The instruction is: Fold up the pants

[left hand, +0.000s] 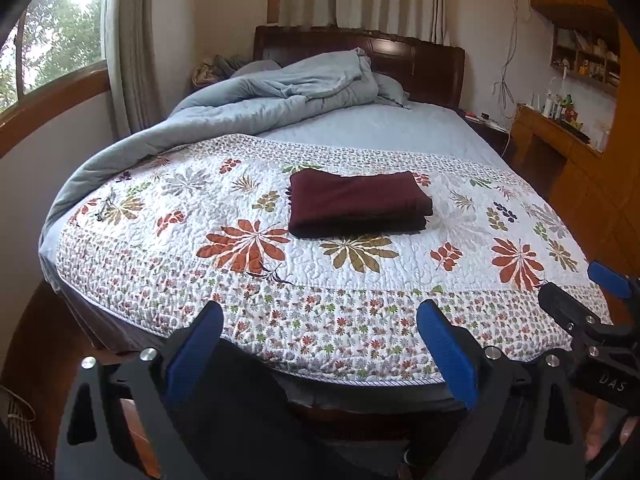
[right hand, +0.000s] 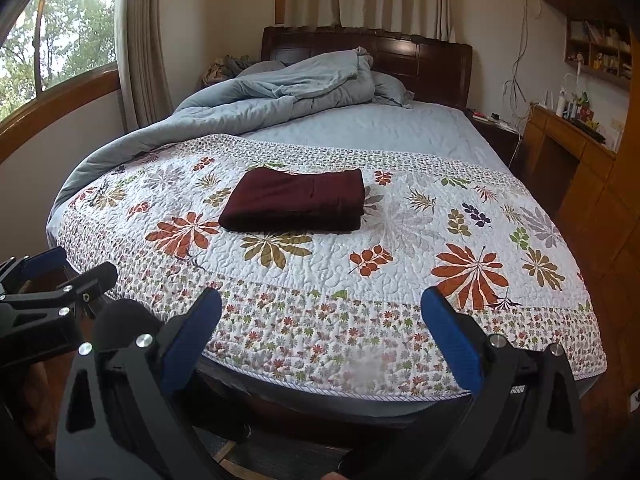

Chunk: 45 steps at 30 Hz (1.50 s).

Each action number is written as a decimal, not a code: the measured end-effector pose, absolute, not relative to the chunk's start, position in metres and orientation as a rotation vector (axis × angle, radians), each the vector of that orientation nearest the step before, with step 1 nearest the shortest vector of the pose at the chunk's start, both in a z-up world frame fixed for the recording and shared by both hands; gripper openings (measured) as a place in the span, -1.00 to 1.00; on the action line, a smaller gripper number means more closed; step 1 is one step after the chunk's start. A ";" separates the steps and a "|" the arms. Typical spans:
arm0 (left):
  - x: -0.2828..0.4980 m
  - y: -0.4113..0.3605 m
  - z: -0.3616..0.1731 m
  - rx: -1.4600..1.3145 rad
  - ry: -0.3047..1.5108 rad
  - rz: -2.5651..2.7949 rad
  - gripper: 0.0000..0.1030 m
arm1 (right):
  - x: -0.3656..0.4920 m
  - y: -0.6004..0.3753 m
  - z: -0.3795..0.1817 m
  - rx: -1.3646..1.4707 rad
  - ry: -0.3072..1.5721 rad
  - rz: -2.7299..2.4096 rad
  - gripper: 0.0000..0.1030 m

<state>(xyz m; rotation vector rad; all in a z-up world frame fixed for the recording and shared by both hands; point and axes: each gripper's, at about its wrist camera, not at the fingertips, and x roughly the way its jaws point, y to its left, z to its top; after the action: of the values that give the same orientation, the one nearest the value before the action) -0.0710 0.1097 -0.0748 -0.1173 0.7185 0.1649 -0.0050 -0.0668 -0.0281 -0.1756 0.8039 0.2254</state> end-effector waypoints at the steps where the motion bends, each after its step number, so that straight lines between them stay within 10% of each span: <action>1: -0.071 0.110 -0.075 -0.116 0.718 0.168 0.90 | -0.005 -0.067 -0.028 -0.176 0.805 0.225 0.93; 45: -0.088 0.101 -0.055 -0.089 0.685 0.207 0.90 | -0.015 -0.067 -0.018 -0.162 0.778 0.242 0.93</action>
<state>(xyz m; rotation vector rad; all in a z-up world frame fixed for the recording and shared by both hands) -0.0878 0.1015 -0.0553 -0.0891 0.6854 0.2072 -0.0148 -0.0675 -0.0185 -0.1622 0.7780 0.2415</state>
